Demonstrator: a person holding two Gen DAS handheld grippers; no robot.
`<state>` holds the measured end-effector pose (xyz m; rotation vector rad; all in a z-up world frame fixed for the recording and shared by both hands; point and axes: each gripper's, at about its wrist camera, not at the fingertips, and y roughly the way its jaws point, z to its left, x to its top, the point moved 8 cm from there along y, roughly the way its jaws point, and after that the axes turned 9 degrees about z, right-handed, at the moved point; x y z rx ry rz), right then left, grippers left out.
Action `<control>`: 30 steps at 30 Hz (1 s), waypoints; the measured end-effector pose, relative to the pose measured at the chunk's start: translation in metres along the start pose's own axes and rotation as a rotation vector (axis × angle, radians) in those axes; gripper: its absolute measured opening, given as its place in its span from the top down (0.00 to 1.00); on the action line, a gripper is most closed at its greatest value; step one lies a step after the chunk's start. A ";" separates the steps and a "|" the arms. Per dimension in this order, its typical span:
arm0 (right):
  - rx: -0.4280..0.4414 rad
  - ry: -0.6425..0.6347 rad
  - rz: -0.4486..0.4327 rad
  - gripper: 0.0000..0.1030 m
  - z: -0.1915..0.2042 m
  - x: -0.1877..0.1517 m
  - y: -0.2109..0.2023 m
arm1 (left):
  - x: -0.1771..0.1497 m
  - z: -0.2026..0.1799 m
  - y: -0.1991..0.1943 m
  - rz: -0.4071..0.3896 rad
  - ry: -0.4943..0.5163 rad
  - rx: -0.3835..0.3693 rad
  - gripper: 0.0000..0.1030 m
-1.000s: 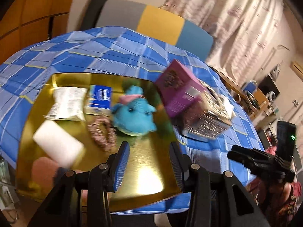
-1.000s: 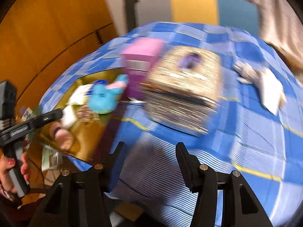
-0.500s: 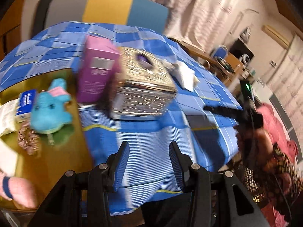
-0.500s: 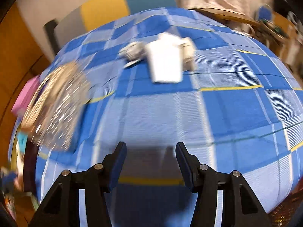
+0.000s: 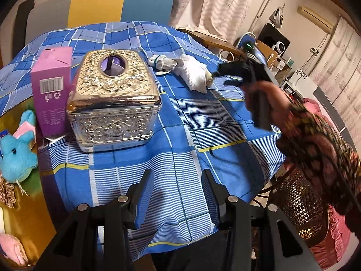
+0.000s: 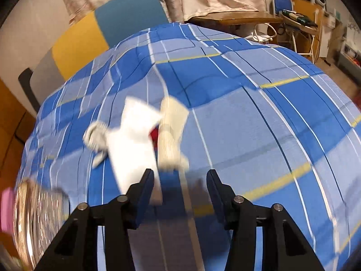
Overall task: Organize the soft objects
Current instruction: 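Move the right tool to the tan mesh roll and grasp it, then grasp the white waffle towel with the left tool while the right tool holds the tan roll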
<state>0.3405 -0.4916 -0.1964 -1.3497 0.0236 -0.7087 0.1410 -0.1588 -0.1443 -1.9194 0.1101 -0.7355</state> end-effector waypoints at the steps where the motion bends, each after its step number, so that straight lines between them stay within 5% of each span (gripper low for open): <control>1: -0.008 -0.002 0.012 0.55 0.002 0.008 0.008 | 0.001 -0.001 0.002 0.005 0.002 0.004 0.57; 5: -0.018 0.025 0.065 0.58 0.004 0.024 0.036 | 0.005 0.002 0.011 0.026 -0.010 0.013 0.57; 9: -0.002 0.004 0.100 0.77 0.007 0.024 0.052 | 0.010 0.002 0.017 0.039 -0.017 0.012 0.57; 18: 0.028 0.031 0.132 0.78 -0.034 -0.024 0.016 | 0.035 -0.026 0.033 0.046 0.008 -0.031 0.57; 23: 0.064 0.051 0.140 0.78 -0.058 -0.059 -0.003 | 0.072 -0.047 0.044 0.023 0.002 -0.023 0.56; 26: 0.067 0.055 0.137 0.78 -0.060 -0.063 -0.005 | 0.102 -0.056 0.060 0.022 -0.026 -0.028 0.45; 30: 0.054 0.016 0.147 0.78 -0.055 -0.064 -0.003 | 0.149 -0.060 0.094 0.030 -0.079 -0.021 0.44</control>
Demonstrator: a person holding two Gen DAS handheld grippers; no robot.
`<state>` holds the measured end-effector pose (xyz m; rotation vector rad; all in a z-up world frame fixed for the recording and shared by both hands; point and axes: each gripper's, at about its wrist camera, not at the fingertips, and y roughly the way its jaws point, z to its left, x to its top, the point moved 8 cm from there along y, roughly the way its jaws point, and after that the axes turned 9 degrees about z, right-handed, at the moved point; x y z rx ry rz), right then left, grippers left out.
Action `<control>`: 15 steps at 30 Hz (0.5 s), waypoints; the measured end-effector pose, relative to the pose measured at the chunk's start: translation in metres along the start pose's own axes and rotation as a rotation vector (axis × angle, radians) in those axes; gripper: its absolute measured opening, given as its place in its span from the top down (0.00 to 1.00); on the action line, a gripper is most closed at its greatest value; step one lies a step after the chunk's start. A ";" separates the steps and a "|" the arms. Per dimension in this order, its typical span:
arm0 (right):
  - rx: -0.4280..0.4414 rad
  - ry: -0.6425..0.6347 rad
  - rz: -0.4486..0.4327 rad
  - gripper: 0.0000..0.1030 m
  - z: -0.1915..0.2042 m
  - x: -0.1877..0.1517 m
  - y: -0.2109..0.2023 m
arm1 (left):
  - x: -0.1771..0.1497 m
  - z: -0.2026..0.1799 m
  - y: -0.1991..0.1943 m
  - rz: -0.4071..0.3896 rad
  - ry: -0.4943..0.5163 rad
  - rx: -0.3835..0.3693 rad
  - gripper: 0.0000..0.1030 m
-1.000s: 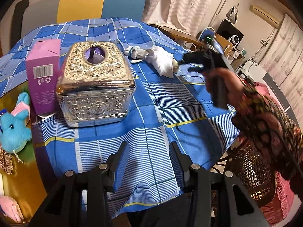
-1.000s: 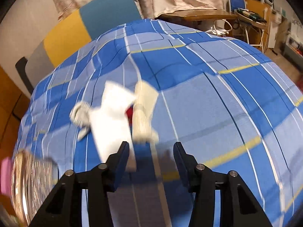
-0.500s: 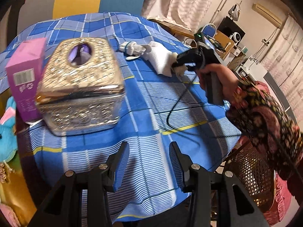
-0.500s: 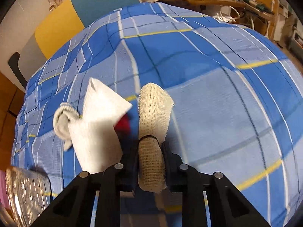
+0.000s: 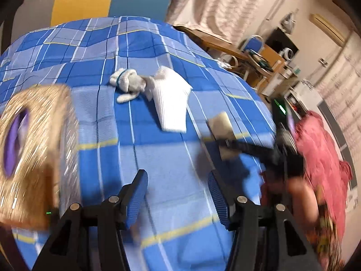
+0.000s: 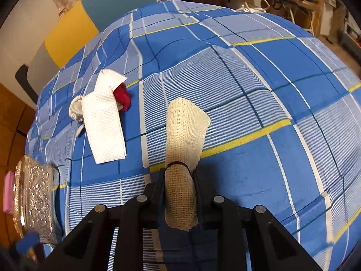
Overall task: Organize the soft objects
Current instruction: 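Grasp the white waffle towel with the left tool while the right tool holds the tan roll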
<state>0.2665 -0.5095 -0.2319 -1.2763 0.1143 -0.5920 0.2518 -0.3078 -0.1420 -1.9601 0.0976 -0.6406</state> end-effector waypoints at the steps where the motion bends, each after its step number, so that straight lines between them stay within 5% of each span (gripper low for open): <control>1: 0.002 0.000 0.004 0.78 0.000 0.000 0.000 | 0.011 0.000 0.011 0.008 -0.009 0.010 0.44; 8: -0.035 -0.032 0.005 0.78 0.004 0.001 0.001 | 0.067 0.008 0.090 0.115 -0.072 0.046 0.43; 15: -0.003 -0.010 0.027 0.78 0.003 0.003 0.002 | 0.108 0.028 0.130 0.127 -0.101 0.125 0.43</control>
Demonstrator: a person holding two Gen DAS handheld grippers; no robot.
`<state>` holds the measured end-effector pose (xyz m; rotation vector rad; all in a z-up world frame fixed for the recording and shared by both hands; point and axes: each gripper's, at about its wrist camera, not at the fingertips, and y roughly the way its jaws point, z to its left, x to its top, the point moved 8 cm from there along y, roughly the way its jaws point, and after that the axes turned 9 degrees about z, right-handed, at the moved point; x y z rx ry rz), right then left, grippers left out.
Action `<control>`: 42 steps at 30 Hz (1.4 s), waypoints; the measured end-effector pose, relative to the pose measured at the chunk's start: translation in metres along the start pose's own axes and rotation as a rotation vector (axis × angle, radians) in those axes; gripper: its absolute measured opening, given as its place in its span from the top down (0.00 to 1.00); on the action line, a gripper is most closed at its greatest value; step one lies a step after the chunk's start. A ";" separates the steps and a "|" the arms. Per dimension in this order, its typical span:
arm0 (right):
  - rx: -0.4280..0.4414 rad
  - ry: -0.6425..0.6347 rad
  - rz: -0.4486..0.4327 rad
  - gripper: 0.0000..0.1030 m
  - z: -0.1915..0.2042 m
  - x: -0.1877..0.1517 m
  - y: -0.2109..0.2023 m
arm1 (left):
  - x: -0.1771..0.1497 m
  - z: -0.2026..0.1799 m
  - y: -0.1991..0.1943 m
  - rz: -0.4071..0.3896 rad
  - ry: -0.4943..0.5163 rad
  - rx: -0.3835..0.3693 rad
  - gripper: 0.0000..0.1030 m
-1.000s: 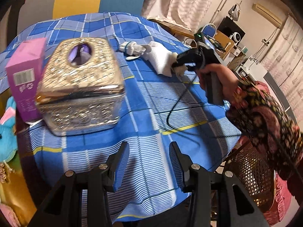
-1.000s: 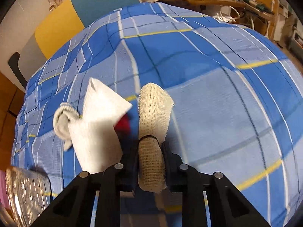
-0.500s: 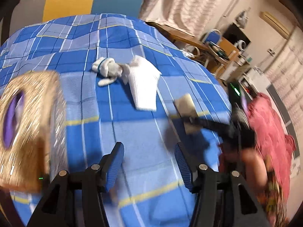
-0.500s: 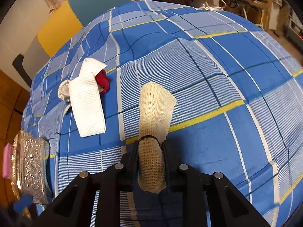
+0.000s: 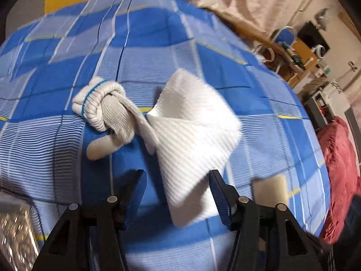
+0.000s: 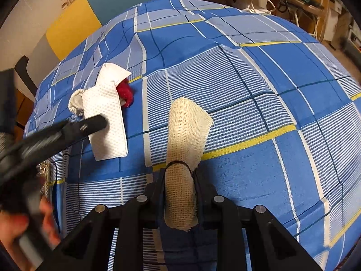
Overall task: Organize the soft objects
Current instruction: 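Grasp the white waffle towel with the left tool while the right tool holds the tan roll, then carry the white waffle towel into the gold tray and open the left tool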
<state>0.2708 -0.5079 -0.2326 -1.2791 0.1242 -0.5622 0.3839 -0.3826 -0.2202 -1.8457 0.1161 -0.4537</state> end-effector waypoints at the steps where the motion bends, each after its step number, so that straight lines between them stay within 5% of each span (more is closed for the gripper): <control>1: 0.004 0.003 0.002 0.78 0.000 0.000 0.000 | 0.002 0.002 0.003 0.005 -0.014 -0.012 0.43; 3: 0.009 0.007 0.005 0.78 0.000 0.001 0.000 | 0.004 0.004 0.005 -0.004 -0.028 -0.034 0.48; 5: 0.017 0.014 0.007 0.78 -0.001 0.001 0.000 | 0.002 0.002 0.006 -0.002 -0.012 -0.030 0.76; 8: 0.022 0.017 0.005 0.78 0.000 0.001 0.001 | -0.008 0.002 0.000 0.005 -0.003 -0.002 0.90; 23: 0.008 -0.009 -0.005 0.78 0.002 -0.002 0.000 | -0.099 0.015 -0.046 -0.048 -0.025 -0.068 0.92; 33: -0.037 -0.056 -0.028 0.78 0.006 -0.003 0.001 | -0.156 0.005 -0.096 -0.130 0.071 -0.109 0.92; 42: 0.018 -0.017 -0.037 0.78 0.003 -0.008 -0.006 | -0.204 0.026 -0.149 -0.203 0.107 -0.118 0.92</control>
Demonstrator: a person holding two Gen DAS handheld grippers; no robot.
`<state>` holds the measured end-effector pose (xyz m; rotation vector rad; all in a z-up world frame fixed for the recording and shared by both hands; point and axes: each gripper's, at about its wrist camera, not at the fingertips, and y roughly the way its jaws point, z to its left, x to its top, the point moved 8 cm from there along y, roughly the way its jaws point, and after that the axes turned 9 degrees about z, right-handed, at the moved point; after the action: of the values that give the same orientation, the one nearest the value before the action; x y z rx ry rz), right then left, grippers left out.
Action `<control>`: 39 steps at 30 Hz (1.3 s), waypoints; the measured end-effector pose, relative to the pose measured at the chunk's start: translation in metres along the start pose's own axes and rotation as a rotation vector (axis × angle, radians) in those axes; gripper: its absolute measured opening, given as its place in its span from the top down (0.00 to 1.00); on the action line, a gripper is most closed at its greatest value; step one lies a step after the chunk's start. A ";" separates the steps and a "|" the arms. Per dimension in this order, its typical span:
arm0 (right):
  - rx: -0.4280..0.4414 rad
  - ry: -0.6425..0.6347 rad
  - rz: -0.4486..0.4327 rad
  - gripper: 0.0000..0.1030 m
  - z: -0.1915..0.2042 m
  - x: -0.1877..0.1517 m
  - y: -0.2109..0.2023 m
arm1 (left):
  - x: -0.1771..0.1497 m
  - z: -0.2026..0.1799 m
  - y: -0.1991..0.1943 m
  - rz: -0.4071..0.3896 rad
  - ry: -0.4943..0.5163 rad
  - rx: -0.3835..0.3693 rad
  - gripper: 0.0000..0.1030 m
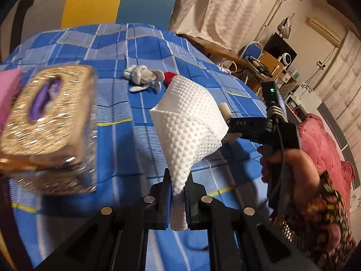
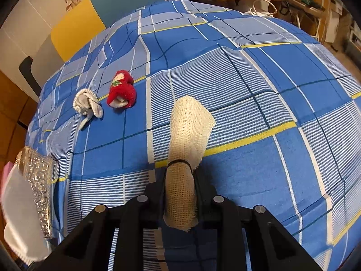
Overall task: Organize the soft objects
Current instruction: 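Carry the white waffle towel into the gold tray and open the left tool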
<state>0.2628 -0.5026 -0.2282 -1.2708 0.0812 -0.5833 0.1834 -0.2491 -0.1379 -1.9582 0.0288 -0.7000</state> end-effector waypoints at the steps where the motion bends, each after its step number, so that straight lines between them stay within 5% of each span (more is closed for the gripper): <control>1: 0.001 -0.002 -0.003 0.78 0.001 -0.001 -0.001 | -0.003 0.002 -0.007 -0.007 0.001 0.000 0.92; 11: 0.005 -0.070 -0.069 0.78 0.021 0.000 -0.016 | -0.019 0.044 -0.079 -0.114 -0.054 0.020 0.92; 16: 0.003 -0.061 -0.070 0.78 0.019 0.001 -0.015 | -0.029 0.079 -0.115 -0.177 -0.089 0.088 0.92; 25: -0.002 -0.053 -0.079 0.78 0.017 0.002 -0.016 | -0.069 0.175 -0.141 -0.152 -0.219 0.225 0.92; 32: -0.015 -0.048 -0.084 0.78 0.015 0.002 -0.016 | -0.111 0.275 -0.163 -0.162 -0.492 0.345 0.92; 39: -0.032 -0.047 -0.080 0.78 0.013 0.001 -0.013 | -0.131 0.322 -0.151 -0.124 -0.687 0.364 0.91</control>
<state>0.2632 -0.4936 -0.2116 -1.3232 0.0011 -0.6226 0.1891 0.1280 -0.1759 -1.7588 -0.6008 -0.0676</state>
